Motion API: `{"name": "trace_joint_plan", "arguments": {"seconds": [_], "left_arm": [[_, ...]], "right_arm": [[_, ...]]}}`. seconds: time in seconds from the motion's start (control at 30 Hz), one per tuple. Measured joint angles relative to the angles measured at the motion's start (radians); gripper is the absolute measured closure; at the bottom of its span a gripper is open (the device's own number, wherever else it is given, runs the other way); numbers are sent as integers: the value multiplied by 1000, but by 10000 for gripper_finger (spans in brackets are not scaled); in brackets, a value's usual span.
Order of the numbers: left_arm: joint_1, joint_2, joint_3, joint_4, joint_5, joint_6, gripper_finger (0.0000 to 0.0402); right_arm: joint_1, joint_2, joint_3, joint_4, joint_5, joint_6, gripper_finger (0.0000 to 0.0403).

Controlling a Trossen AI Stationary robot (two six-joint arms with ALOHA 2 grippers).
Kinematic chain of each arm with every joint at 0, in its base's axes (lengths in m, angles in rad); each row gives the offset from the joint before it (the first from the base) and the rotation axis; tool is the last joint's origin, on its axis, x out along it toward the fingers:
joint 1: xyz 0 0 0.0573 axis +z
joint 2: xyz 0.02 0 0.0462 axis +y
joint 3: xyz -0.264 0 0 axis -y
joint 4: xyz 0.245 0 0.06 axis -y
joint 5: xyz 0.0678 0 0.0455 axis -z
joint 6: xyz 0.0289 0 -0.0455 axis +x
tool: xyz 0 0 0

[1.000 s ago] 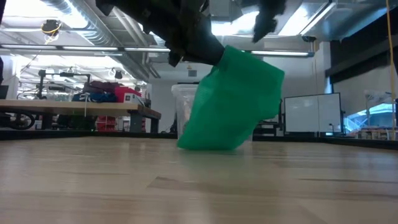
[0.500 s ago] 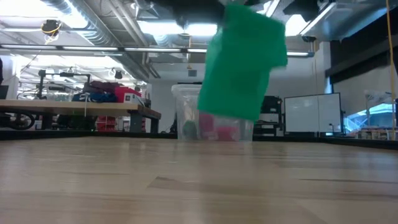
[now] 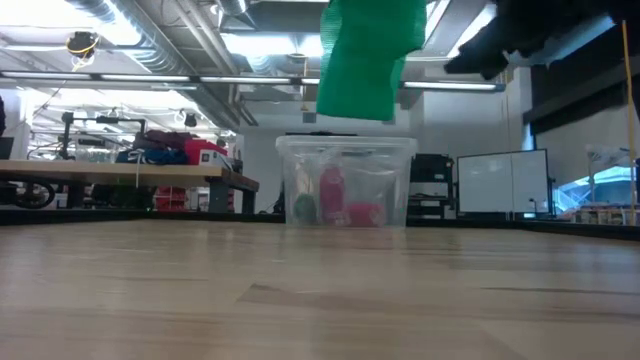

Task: Roll bandage
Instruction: Roll the green bandage

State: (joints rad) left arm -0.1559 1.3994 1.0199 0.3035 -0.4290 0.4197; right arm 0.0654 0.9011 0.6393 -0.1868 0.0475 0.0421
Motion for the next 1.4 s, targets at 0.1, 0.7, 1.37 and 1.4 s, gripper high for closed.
{"name": "trace_joint_plan", "arguments": {"seconds": [0.1, 0.7, 1.37, 1.4], "left_arm": [[8, 5, 0, -1, 1, -15, 385], [8, 7, 0, -9, 2, -16, 385], [8, 7, 0, -81, 73, -73, 385], [7, 7, 0, -87, 101, -83, 385]], "right_arm": [[0, 55, -2, 82, 91, -52, 191], [0, 90, -1, 259, -97, -96, 226], [56, 92, 413, 262, -56, -465, 392], [42, 96, 450, 264, -25, -497, 393]]}}
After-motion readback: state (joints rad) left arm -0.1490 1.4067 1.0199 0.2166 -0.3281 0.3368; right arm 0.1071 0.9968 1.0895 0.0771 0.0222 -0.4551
